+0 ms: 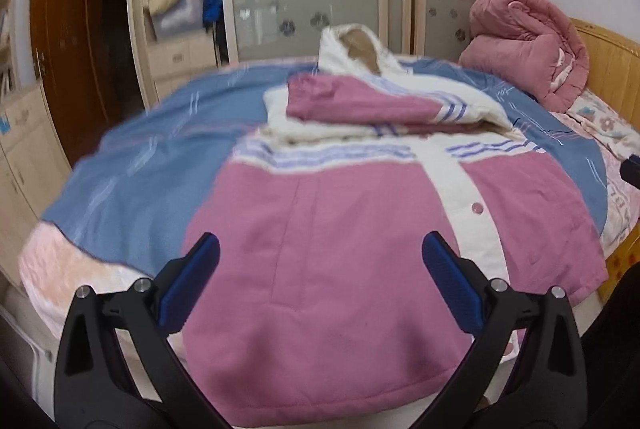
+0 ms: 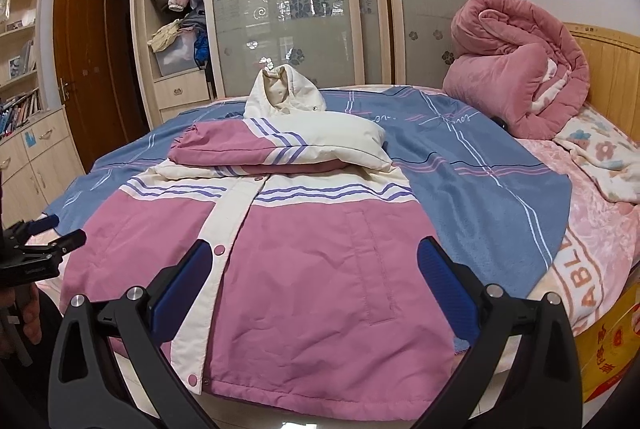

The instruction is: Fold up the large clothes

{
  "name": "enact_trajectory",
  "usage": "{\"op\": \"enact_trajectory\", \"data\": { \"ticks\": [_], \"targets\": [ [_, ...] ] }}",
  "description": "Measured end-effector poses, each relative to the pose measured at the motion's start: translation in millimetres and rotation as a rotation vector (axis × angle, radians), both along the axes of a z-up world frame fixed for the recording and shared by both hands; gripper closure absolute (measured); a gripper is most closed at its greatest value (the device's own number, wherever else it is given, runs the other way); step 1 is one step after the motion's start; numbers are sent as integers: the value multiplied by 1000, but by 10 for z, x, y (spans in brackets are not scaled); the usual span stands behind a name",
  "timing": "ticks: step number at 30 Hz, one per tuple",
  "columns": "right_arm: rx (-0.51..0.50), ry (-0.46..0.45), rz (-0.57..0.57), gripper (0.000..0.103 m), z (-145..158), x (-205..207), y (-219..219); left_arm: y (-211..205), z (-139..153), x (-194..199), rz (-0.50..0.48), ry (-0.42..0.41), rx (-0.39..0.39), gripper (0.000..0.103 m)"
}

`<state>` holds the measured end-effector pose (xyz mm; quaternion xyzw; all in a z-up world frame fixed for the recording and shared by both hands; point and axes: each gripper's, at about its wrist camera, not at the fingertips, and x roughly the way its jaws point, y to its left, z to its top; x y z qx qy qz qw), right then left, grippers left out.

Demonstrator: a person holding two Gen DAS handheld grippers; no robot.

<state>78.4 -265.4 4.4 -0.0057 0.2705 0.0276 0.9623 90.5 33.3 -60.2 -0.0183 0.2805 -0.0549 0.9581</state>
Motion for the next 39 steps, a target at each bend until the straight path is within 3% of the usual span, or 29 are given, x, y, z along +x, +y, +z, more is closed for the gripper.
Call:
{"op": "enact_trajectory", "data": {
  "ticks": [5,39],
  "targets": [
    [-16,7,3,1,-22,14,54,32,32,-56,15,-38,9,2],
    [-16,22,12,1,-59,33,103,-21,-12,-31,-14,-1,-13,2]
  ]
}}
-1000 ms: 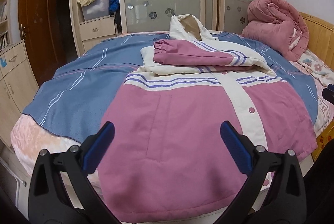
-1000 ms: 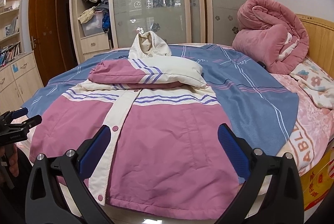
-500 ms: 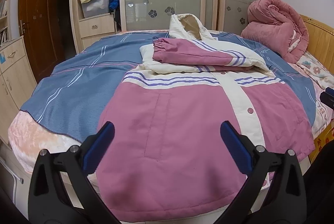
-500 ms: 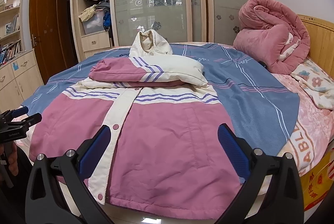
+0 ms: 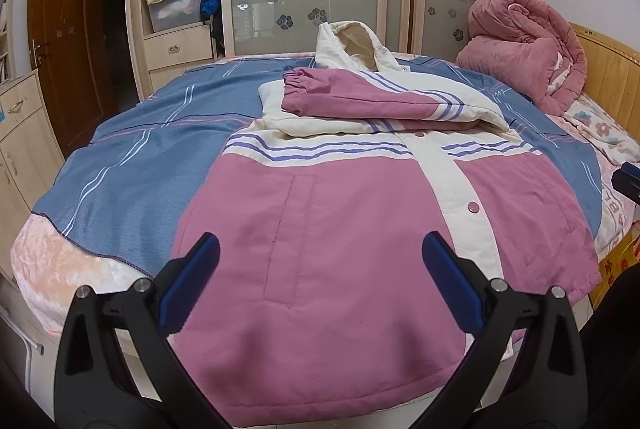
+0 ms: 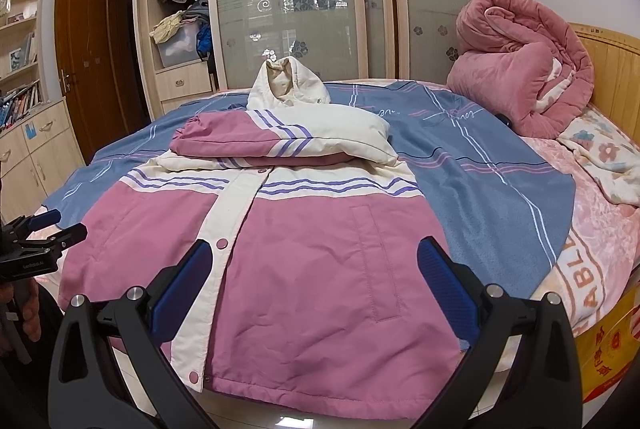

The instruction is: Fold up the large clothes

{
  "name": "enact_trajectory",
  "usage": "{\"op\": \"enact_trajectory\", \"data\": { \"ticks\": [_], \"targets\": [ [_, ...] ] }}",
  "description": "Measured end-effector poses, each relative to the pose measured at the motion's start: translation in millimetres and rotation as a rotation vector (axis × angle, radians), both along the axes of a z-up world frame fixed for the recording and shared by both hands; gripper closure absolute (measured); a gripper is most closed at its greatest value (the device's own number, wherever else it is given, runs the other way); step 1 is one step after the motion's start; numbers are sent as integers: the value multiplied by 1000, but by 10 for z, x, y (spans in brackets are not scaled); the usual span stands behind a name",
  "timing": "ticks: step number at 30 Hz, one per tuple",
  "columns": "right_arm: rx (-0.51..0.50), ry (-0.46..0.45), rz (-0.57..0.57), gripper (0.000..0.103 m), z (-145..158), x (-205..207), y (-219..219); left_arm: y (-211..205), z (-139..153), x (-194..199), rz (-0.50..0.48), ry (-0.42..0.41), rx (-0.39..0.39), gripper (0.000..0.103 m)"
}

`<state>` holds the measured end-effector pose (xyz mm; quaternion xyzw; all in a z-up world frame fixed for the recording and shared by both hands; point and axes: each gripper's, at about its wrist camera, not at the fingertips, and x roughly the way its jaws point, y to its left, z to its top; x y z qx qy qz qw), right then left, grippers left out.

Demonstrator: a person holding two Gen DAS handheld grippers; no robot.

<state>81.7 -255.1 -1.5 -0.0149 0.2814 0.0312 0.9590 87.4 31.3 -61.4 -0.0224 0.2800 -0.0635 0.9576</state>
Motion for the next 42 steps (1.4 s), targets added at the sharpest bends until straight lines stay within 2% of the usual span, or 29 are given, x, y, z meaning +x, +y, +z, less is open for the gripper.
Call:
{"op": "enact_trajectory", "data": {
  "ticks": [6,10,14,17,19,23,26,27,29,31,32,36,38,42],
  "targets": [
    [11,4,3,1,-3,23,11,-5,-6,28,3,5,-1,2],
    [23,5,5,1,-1,50,19,-1,2,113,-11,38,-14,2],
    [41,4,10,1,5,81,9,-28,140,247,-35,37,-2,2],
    [58,9,25,1,4,107,12,-104,313,509,-82,44,20,2],
    [69,10,33,1,6,128,15,-171,457,807,-123,62,29,2],
    [88,9,40,1,7,169,7,-292,766,1493,-116,43,42,2],
    [103,22,41,1,-4,219,-10,-475,937,2155,-105,45,108,2],
    [109,27,44,1,-9,236,-9,-567,979,2487,-90,47,157,2],
    [121,34,52,1,-14,256,-10,-627,1012,2910,-67,73,164,2],
    [138,40,65,1,-17,279,-13,-668,1021,3451,-58,147,94,2],
    [144,42,69,1,-18,288,-21,-716,1014,3761,-42,180,85,2],
    [181,56,85,1,-31,324,-75,-920,1017,4555,6,186,139,2],
    [203,62,81,1,-36,344,-131,-1016,1008,4889,3,192,141,2],
    [233,75,66,1,-48,379,-237,-1180,863,5580,63,236,149,2]
  ]
}}
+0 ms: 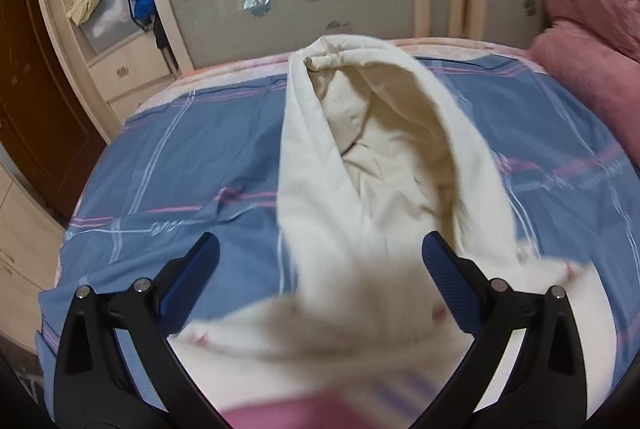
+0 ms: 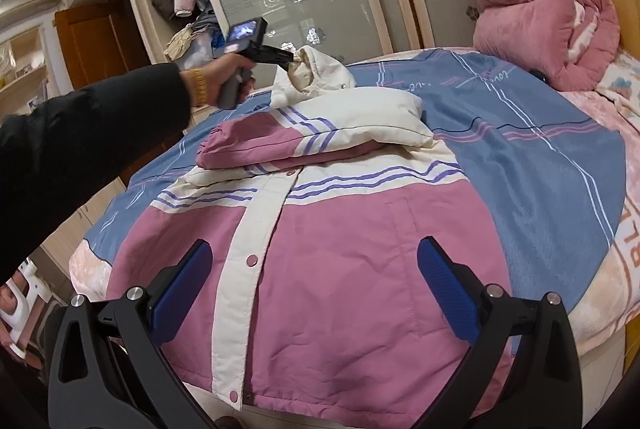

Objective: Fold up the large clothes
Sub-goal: 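Grasp the white hood tip with the left gripper and lift it, then fold the hood down over the folded sleeves and release it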

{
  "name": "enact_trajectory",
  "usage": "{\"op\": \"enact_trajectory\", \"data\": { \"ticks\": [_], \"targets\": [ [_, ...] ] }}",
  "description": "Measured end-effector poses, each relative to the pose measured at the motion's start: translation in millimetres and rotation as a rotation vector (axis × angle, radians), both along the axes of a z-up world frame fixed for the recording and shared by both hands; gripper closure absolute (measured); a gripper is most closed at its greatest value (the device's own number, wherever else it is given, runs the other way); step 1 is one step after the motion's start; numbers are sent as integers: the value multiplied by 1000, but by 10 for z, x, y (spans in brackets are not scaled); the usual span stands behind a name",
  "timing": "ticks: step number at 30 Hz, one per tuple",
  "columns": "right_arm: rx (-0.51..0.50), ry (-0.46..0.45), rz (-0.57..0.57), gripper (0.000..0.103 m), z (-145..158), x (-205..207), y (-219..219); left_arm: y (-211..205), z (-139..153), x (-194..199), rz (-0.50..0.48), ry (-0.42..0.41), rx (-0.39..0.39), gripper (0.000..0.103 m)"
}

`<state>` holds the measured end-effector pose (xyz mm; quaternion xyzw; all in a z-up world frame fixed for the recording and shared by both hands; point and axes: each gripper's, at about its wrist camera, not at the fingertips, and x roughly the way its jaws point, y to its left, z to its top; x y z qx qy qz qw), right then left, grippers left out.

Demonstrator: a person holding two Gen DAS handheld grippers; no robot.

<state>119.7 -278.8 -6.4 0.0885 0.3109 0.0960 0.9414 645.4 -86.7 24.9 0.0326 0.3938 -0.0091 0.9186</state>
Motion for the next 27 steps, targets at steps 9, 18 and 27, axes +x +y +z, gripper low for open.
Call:
{"op": "enact_trajectory", "data": {
  "ticks": [9,18,27],
  "targets": [
    [3,30,-53,1,-39,38,-193,24,-285,793,149,99,-51,82],
    [18,27,-30,1,-32,47,-173,324,183,-125,-26,-22,-181,97],
    [30,33,-16,1,-53,104,-113,875,-60,-1809,-130,-2,-322,97]
  ]
}}
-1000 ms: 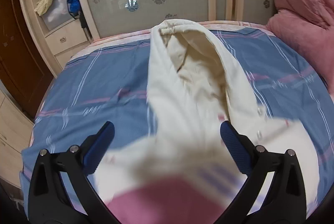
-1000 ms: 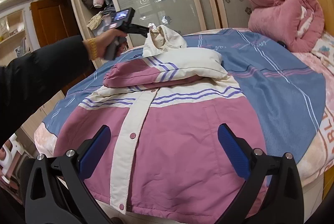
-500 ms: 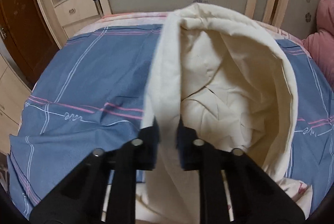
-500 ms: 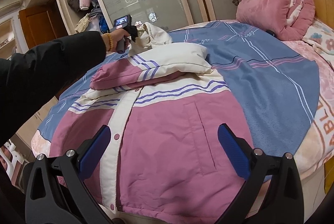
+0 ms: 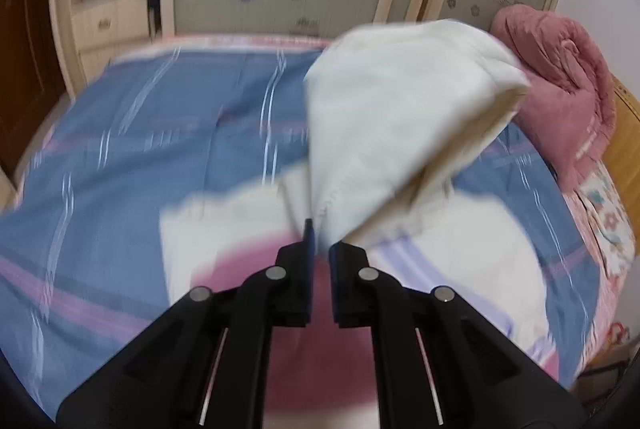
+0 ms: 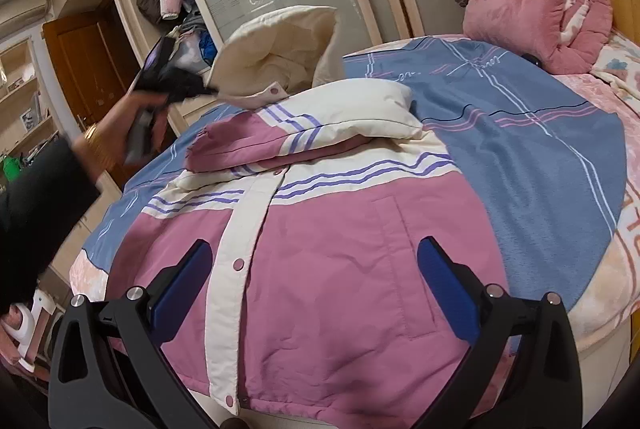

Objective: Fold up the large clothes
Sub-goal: 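Fold the hood down over the folded sleeves and release it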

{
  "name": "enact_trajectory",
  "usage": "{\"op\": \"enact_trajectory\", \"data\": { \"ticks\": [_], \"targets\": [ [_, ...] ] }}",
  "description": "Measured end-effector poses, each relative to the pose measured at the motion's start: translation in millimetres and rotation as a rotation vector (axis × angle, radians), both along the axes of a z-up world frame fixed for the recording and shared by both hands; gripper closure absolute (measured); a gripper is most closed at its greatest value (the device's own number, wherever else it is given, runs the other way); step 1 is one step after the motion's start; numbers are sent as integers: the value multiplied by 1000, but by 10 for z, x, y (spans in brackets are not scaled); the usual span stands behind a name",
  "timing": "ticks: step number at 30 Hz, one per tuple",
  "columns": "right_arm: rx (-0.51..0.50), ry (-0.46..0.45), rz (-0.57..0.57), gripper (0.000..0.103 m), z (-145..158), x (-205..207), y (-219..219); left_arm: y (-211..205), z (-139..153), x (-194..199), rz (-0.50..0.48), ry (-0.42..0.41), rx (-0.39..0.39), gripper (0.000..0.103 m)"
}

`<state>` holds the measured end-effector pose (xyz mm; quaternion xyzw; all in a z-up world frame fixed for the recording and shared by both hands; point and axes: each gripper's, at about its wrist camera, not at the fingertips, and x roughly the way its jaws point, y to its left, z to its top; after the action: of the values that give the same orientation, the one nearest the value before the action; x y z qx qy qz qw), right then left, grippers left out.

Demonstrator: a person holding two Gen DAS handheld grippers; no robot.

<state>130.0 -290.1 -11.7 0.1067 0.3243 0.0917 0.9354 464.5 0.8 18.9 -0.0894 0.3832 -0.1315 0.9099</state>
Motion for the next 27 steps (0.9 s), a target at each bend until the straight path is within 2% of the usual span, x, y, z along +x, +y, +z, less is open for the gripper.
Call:
{"op": "enact_trajectory", "data": {
  "ticks": [2,5,7,9,10,11,12,13,14,15,17,18,21,23,25,27],
  "targets": [
    [-8,-2,5,1,-1,8,39,146,-312,-262,26,44,-51,99],
    [-6,9,16,1,-11,22,85,221,-648,-467,54,46,-11,99],
    [-21,12,11,1,-20,23,123,302,-894,-535,71,51,-35,99],
    [-36,8,11,1,-22,20,153,380,-996,-618,74,20,-84,99],
    [-47,2,7,1,-19,11,168,386,-957,-717,80,-16,-95,92],
    [-53,-4,4,1,-16,4,175,369,-896,-786,76,-40,-99,81],
    [-55,-11,2,1,-7,-9,179,335,-781,-933,60,-78,-106,40],
    [-62,-21,0,1,1,-26,183,301,-640,-1117,90,-123,-71,2],
    [-73,-31,-6,1,7,-42,186,286,-480,-1368,140,-218,-39,2],
    [-80,-38,-9,1,10,-49,183,269,-370,-1539,156,-275,-18,2],
    [-95,-58,-17,1,30,-83,175,206,-181,-1920,142,-343,42,2],
    [-103,-69,-22,1,39,-100,168,157,-109,-2152,140,-356,81,2],
    [-112,-90,-31,1,64,-131,158,49,-94,-2697,128,-355,127,2],
    [-122,-101,-29,1,77,-150,169,-2,-154,-3005,104,-331,123,2],
    [-147,-110,-23,1,76,-166,205,-30,-269,-3316,77,-328,85,2],
    [-181,-112,-19,1,63,-172,246,-32,-441,-3420,45,-314,63,2]
  ]
}}
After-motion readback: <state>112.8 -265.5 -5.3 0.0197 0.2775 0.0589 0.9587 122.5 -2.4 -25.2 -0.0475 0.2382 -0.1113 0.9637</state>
